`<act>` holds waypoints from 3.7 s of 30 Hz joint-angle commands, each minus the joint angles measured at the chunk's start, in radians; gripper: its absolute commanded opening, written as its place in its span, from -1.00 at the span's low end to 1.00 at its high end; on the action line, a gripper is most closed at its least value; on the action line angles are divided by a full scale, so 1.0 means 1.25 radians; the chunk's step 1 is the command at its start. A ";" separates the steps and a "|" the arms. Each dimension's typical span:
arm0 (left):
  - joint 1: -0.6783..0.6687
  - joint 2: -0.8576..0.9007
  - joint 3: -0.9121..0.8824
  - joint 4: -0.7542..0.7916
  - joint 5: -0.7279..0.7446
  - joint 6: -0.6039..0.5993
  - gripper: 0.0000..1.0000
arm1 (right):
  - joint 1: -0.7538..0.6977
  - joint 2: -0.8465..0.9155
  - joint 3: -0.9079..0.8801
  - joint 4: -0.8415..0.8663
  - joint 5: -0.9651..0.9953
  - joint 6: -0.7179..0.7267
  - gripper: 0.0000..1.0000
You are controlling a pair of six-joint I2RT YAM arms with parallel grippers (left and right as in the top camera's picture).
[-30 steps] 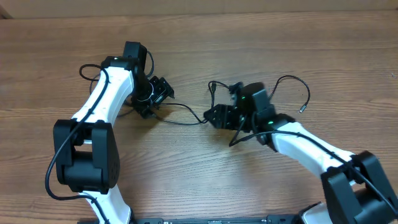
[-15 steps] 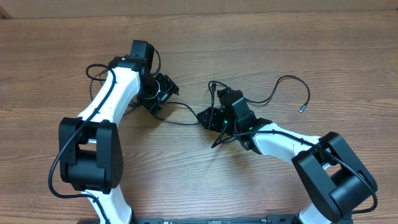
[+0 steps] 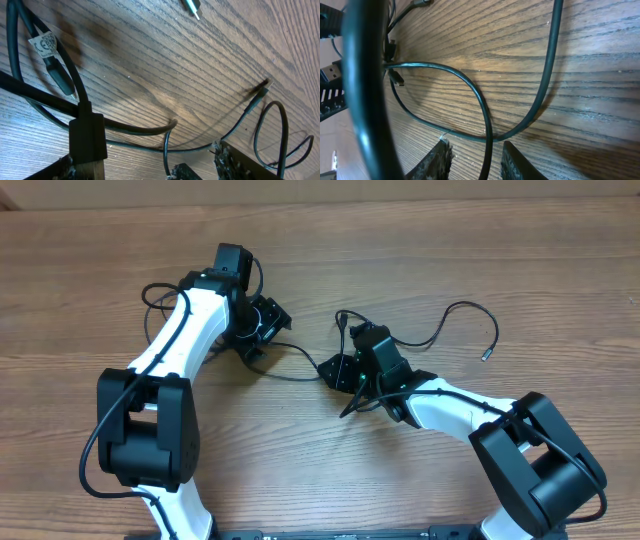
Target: Untangle cables
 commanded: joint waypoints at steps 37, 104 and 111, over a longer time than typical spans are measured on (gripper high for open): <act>0.015 0.011 -0.021 -0.027 -0.162 0.008 -0.69 | -0.059 -0.086 0.023 -0.082 -0.184 -0.114 -0.92; 0.091 0.013 -0.322 0.132 -0.235 -0.004 -0.59 | 0.052 0.013 0.119 -0.252 -0.284 -0.695 0.35; 0.089 0.013 -0.322 0.130 -0.225 -0.005 -0.60 | 0.102 0.023 0.139 -0.178 -0.183 -0.652 -0.92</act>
